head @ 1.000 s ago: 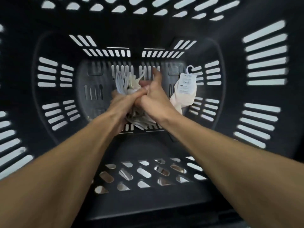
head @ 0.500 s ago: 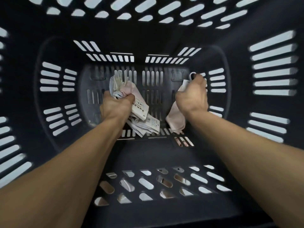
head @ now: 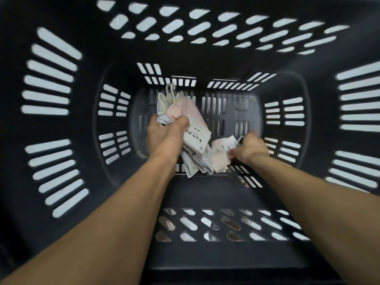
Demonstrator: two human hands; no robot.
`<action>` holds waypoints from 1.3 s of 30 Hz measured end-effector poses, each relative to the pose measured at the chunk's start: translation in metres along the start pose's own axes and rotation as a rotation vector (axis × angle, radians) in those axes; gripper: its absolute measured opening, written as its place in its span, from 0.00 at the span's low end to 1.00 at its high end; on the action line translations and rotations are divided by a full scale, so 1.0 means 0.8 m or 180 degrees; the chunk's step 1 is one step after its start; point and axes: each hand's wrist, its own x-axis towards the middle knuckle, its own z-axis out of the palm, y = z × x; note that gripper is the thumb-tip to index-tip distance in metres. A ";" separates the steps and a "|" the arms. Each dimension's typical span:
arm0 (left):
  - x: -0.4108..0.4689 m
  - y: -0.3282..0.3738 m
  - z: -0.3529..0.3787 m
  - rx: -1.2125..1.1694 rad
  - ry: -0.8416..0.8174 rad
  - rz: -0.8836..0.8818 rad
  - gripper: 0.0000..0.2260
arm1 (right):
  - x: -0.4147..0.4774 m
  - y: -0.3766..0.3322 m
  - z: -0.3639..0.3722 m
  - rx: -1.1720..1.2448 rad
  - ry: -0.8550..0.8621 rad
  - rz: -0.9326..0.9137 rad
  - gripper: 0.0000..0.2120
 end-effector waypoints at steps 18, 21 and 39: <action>-0.369 0.203 -0.211 -0.1791 0.0206 0.1277 0.08 | -0.436 -0.090 -0.342 0.2534 -0.0535 -0.3392 0.11; -0.490 0.265 -0.296 -0.2199 0.0560 0.1714 0.08 | -0.588 -0.127 -0.406 0.2964 -0.1202 -0.3065 0.10; -1.048 0.193 -0.671 -0.2465 0.2430 0.3661 0.04 | -1.279 -0.065 -0.387 0.1281 -0.4931 -0.4546 0.23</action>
